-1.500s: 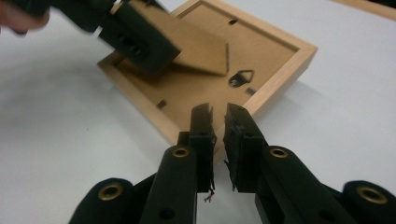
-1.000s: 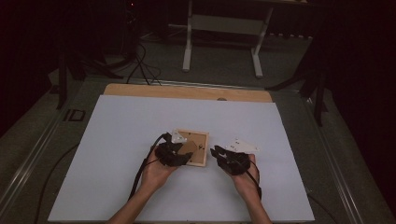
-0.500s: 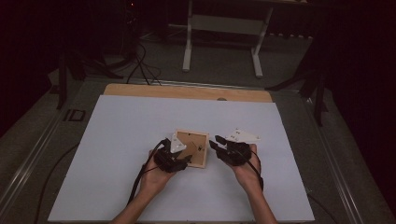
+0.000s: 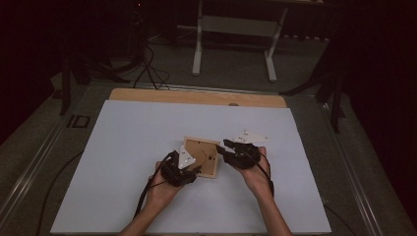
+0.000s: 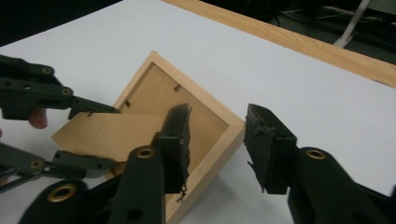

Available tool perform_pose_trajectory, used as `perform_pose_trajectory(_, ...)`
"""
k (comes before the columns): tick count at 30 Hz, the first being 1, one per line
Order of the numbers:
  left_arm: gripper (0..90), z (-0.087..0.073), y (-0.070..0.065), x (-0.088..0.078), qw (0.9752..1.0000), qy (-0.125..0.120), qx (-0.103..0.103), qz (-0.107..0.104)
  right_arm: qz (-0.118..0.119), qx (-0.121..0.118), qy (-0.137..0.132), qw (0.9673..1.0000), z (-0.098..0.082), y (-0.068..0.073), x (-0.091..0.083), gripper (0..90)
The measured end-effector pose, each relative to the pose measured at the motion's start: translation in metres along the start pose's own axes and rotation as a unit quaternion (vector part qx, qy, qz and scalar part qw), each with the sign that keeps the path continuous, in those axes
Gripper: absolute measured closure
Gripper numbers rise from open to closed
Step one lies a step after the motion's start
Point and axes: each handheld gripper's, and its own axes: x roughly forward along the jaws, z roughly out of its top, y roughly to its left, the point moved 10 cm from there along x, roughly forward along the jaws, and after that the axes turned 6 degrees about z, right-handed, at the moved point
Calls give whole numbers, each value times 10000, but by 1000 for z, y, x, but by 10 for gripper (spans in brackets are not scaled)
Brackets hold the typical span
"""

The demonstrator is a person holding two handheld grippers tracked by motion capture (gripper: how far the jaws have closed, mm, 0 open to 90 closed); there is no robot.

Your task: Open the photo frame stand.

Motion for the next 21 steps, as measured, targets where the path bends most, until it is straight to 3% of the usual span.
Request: perform_pose_trajectory(21,528,-7,-6,-7,9981,-301,420,340,363,366,207,9985,-9,0,17,442)
